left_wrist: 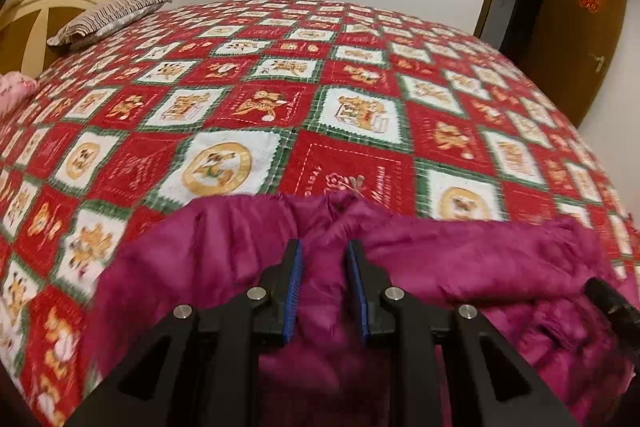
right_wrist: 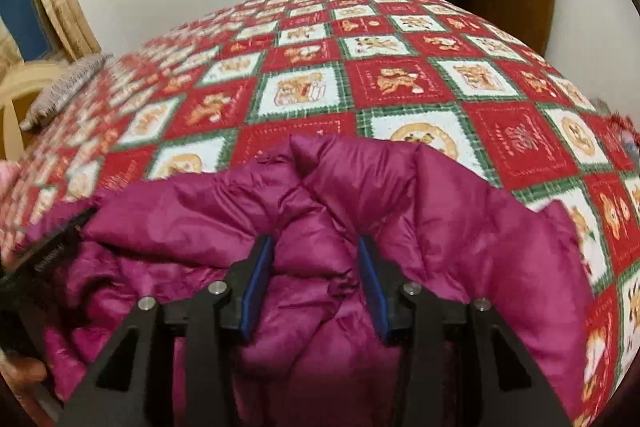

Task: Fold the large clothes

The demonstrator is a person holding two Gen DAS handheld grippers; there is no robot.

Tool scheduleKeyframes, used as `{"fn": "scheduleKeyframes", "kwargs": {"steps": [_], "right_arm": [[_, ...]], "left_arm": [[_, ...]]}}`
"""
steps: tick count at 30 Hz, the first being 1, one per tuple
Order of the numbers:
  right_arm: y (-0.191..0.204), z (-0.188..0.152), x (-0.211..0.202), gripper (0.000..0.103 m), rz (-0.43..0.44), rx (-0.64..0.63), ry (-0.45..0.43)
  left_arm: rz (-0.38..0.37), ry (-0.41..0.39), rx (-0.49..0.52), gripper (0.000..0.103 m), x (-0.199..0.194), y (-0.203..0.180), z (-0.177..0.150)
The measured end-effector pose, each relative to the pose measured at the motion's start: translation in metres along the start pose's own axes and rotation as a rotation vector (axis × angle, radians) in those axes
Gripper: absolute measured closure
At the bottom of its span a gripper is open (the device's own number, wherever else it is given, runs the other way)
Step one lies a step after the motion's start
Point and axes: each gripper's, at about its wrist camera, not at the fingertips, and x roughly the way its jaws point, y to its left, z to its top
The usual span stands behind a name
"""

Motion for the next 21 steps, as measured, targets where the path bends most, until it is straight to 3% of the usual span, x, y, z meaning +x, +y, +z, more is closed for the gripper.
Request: {"fn": "scheduleKeyframes", "kwargs": {"steps": [4,7,8,15,18,20,21], "right_arm": [[-0.001,-0.005,-0.079,0.053,0.096,0.026,-0.122],[-0.003,-0.018,-0.141,0.038,0.085,-0.002,-0.218],[-0.004,-0.02,-0.154,0.034,0.087,-0.001,-0.234],[-0.023,-0.076,-0.268,0.031,0.07,-0.016,-0.274],[-0.036,-0.105,-0.303,0.026,0.039,-0.027,-0.278],[-0.045,-0.122,-0.315,0.025,0.024,-0.037,-0.27],[-0.049,-0.13,-0.321,0.025,0.014,-0.042,-0.262]], "left_arm": [[-0.064,-0.026,0.045,0.079,-0.055,0.0,-0.012],[-0.067,-0.066,0.091,0.079,-0.104,0.004,-0.025],[-0.084,-0.077,0.101,0.079,-0.119,0.007,-0.03],[-0.235,-0.107,0.211,0.076,-0.216,0.033,-0.079],[-0.274,-0.133,0.242,0.056,-0.253,0.058,-0.106],[-0.285,-0.15,0.237,0.036,-0.274,0.081,-0.126],[-0.286,-0.156,0.233,0.035,-0.28,0.088,-0.133]]}}
